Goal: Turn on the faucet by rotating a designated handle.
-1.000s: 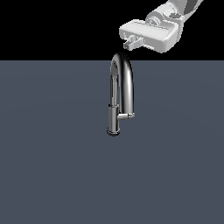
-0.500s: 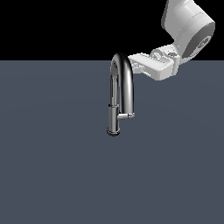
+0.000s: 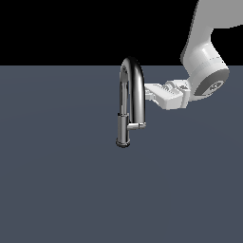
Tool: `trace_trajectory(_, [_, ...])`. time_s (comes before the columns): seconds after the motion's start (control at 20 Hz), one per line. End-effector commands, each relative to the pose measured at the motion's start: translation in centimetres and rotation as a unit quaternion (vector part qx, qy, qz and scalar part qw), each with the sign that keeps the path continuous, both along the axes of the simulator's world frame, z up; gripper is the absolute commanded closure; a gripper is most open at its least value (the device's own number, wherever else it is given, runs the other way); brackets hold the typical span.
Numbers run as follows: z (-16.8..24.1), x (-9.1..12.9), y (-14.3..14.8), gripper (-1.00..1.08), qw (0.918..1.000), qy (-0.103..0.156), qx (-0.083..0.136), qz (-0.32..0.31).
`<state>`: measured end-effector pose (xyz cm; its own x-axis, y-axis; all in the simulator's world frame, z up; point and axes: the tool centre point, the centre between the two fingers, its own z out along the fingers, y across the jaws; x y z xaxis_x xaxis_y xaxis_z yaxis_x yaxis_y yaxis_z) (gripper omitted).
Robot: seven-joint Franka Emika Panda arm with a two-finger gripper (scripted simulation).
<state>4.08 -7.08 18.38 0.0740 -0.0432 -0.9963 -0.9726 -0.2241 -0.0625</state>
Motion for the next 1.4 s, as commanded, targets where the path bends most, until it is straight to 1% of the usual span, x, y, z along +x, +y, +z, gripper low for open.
trace_trajectory(0.0, [-1.1, 0.0, 0.1, 1.08, 0.9997, 0.015, 0.013, -0.013])
trace_trajectory(0.2, [-2.1, 0.0, 0.2, 1.08, 0.9991, 0.028, 0.023, -0.024])
trace_trajectory(0.5, [-2.2, 0.0, 0.2, 1.08, 0.999, 0.029, 0.024, -0.025])
trace_trajectory(1.35, [-1.7, -4.4, -0.5, 1.08, 0.999, 0.029, 0.024, -0.025])
